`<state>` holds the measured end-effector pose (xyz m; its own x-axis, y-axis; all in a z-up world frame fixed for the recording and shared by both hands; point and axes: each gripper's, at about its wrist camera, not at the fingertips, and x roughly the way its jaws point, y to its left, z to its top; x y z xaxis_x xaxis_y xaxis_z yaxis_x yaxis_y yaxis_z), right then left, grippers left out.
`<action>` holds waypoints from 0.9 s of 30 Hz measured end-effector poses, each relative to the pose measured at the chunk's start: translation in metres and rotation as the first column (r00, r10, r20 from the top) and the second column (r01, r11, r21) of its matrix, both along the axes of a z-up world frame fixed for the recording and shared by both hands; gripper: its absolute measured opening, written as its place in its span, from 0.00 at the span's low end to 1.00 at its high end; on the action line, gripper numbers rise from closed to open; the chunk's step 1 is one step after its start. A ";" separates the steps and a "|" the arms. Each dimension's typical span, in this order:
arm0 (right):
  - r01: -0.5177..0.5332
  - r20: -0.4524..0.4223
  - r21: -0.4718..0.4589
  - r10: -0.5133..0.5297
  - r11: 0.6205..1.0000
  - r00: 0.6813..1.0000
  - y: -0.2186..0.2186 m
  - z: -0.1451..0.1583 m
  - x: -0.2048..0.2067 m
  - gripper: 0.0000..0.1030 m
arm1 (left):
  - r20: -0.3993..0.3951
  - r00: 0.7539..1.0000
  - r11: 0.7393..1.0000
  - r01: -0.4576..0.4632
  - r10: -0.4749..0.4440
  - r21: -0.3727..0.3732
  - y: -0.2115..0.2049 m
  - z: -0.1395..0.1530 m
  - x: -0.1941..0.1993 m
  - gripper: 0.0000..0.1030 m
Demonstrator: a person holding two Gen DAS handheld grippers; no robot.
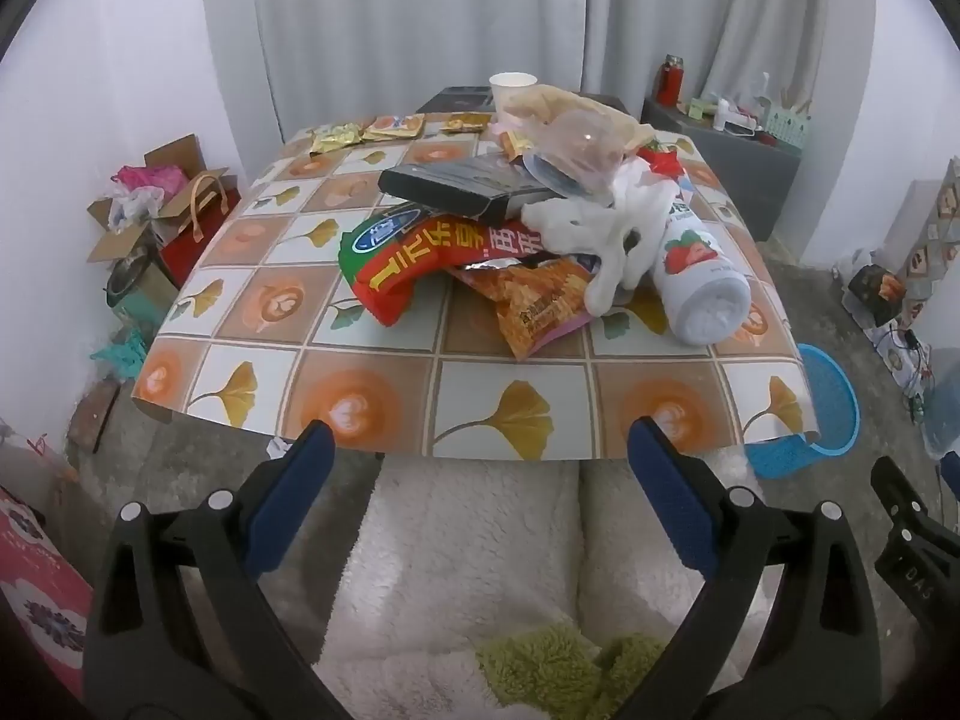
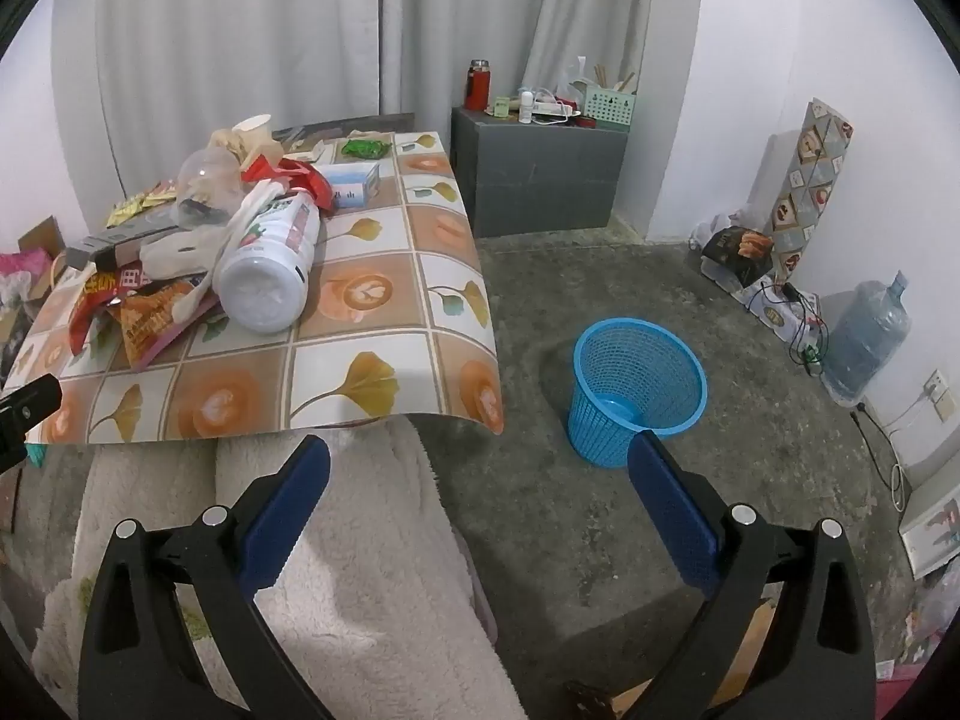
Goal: Collect trash
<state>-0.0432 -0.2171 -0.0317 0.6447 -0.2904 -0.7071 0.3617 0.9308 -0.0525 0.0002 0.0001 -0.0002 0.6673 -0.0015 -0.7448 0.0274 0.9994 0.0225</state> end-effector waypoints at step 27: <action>0.000 0.002 0.004 0.000 1.000 1.000 0.000 0.000 0.000 0.94 | -0.008 1.000 1.000 0.001 -0.001 0.001 0.000 0.000 0.000 0.91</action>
<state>-0.0431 -0.2175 -0.0314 0.6463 -0.2876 -0.7068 0.3615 0.9311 -0.0483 0.0004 0.0001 -0.0005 0.6613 -0.0016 -0.7502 0.0286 0.9993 0.0230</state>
